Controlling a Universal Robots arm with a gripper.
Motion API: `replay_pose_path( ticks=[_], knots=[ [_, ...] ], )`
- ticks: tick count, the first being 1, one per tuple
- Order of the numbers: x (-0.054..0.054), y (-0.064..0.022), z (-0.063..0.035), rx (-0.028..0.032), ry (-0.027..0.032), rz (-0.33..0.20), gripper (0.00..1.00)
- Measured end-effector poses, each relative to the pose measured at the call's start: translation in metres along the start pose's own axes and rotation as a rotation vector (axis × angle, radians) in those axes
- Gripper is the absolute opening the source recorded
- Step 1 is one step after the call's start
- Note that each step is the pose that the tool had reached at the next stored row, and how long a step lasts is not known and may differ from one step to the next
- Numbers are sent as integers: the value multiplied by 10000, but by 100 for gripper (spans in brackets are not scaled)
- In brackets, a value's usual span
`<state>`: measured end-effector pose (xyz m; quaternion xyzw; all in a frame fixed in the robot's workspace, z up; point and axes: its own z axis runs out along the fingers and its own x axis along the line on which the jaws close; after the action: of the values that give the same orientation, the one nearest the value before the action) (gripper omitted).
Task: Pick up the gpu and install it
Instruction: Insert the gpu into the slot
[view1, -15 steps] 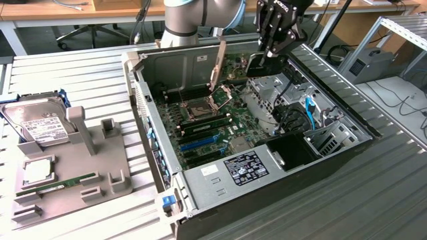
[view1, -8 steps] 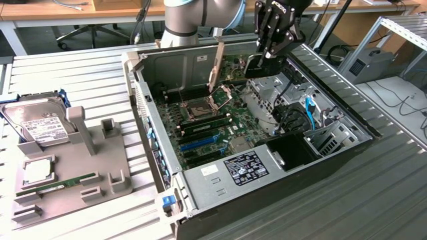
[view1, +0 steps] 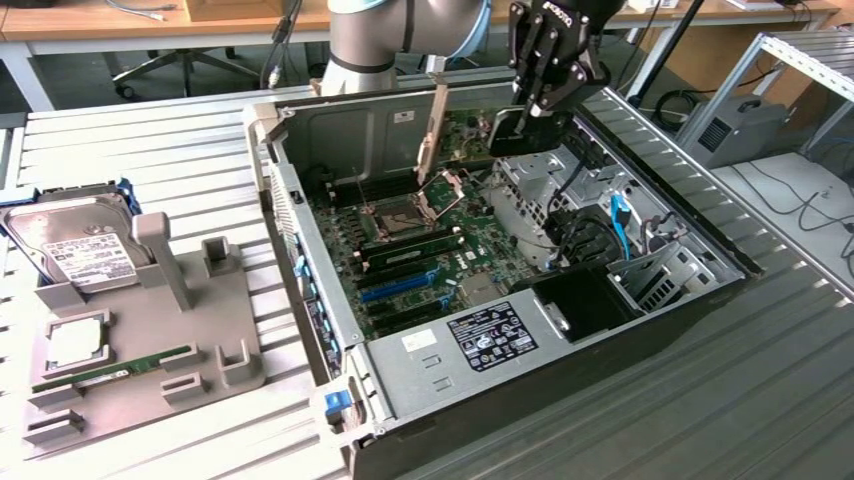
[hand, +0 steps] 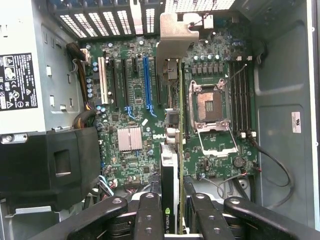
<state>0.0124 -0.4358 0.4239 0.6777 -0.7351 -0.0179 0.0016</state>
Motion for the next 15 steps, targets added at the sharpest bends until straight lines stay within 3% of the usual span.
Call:
replay_pose_path(
  ticks=[15],
  knots=[
    [12,145,4,60,-5,-2,27]
  ],
)
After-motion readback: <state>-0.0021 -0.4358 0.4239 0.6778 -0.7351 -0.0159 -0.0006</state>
